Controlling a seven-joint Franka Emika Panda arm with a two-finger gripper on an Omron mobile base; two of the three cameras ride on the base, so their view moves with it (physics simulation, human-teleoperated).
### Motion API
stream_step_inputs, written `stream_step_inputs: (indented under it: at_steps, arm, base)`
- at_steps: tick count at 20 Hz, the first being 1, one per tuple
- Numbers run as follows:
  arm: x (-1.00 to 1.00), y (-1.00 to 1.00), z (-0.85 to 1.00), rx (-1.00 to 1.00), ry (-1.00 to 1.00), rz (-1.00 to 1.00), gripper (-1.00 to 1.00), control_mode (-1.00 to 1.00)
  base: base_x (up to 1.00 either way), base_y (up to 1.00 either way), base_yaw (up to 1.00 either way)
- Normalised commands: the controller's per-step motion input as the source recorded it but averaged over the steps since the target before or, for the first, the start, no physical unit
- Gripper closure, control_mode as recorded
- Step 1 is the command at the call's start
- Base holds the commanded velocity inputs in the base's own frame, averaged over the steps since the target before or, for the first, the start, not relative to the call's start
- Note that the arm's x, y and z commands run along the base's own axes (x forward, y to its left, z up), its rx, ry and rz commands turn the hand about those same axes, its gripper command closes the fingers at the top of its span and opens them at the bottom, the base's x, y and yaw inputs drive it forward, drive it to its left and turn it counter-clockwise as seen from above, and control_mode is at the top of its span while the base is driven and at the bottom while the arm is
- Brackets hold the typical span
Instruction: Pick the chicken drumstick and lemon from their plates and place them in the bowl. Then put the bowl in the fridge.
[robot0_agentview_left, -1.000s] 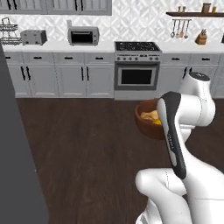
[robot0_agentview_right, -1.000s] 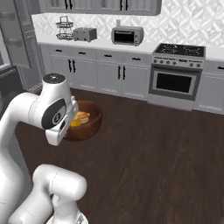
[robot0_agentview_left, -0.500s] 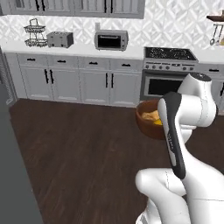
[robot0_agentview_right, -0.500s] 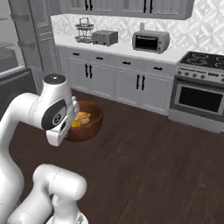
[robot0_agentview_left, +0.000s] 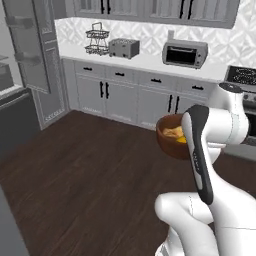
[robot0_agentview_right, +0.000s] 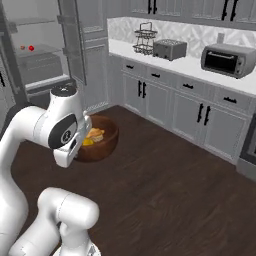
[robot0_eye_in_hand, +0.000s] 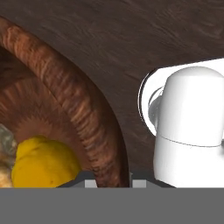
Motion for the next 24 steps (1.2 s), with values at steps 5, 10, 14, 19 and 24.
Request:
stream_step_inputs:
  at_steps: [5,10,14,19,24]
  arm:
    - [0.0,0.0,0.0,0.0,0.0,0.0,1.0,1.0]
    - [0.0,0.0,0.0,0.0,0.0,0.0,1.0,1.0]
    - [0.0,0.0,0.0,0.0,0.0,0.0,1.0,1.0]
    - [0.0,0.0,0.0,0.0,0.0,0.0,1.0,1.0]
    - [0.0,0.0,0.0,0.0,0.0,0.0,1.0,1.0]
  base:
    - [0.96,-0.5,0.48]
    - [0.73,-0.22,0.49]
    - [0.67,-0.38,0.57]
    - [0.95,-0.45,0.55]
    - [1.0,-0.45,0.55]
